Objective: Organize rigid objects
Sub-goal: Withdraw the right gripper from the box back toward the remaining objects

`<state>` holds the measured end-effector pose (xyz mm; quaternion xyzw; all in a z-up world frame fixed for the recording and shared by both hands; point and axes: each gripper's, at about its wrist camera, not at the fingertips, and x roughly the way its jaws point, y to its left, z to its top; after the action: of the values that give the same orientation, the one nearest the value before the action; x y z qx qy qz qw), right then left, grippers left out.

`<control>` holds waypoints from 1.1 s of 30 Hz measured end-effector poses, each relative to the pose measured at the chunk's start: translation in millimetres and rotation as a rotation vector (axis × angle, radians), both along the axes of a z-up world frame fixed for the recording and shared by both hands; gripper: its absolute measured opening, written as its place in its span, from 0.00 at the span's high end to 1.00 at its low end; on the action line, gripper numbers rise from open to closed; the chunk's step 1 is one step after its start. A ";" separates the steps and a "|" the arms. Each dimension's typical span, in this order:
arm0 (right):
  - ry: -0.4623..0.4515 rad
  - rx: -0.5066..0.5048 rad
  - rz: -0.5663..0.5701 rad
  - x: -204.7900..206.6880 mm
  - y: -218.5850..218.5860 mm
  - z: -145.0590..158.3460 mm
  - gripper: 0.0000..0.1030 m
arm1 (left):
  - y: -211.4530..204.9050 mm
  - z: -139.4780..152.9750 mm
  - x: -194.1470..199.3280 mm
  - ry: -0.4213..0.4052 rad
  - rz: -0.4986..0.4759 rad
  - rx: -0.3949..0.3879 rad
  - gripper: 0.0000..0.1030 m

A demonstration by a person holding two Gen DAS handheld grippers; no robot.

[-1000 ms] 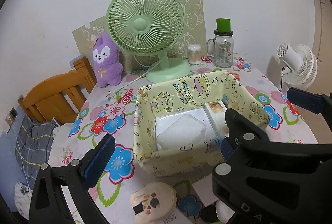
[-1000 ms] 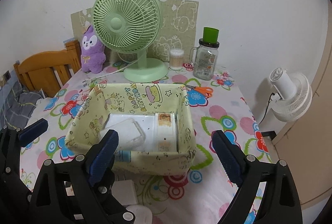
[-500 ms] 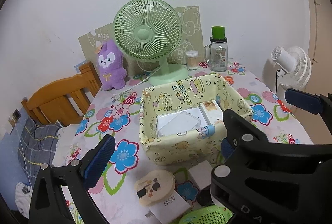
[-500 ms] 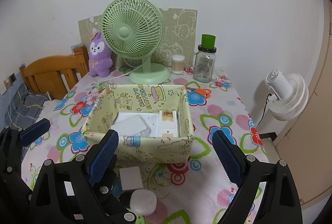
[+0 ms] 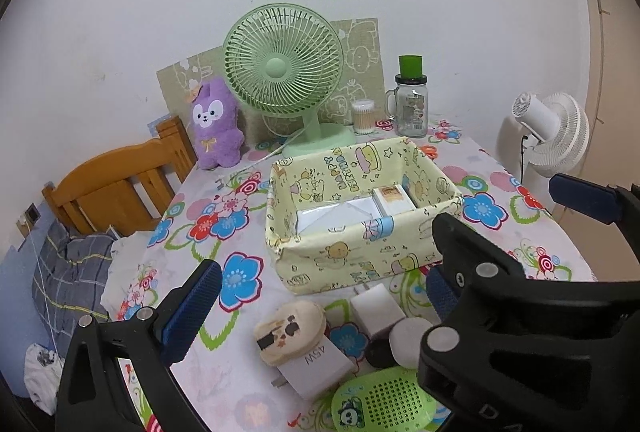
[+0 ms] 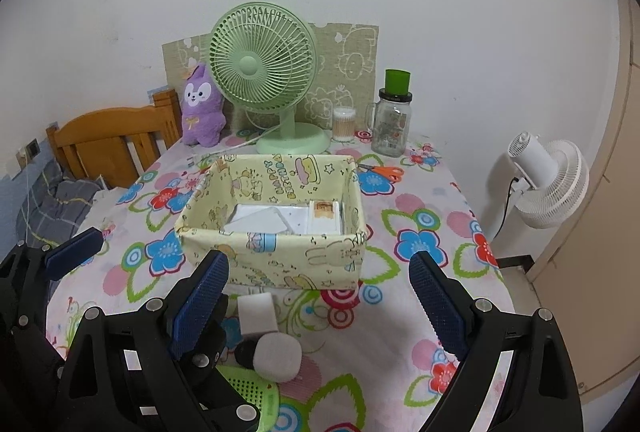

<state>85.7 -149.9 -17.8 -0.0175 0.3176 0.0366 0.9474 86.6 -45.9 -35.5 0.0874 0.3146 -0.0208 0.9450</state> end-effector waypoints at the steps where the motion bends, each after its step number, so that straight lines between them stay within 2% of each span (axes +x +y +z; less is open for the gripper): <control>1: 0.000 -0.002 -0.001 -2.1 0.1 -0.2 0.09 | 0.5 -0.8 -1.9 0.002 0.001 -0.003 0.00; 23: -0.049 -0.018 0.014 -50.0 6.4 -6.9 0.09 | 16.2 -11.0 -42.1 -0.019 0.006 -0.035 0.00; 33: -0.037 0.041 0.036 -49.6 3.0 -25.6 0.09 | 30.7 -27.3 -43.0 -0.021 0.029 -0.069 0.00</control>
<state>36.1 -146.9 -43.5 -0.0046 0.2990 0.0597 0.9524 43.6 -15.2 -62.8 0.0505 0.3051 -0.0169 0.9508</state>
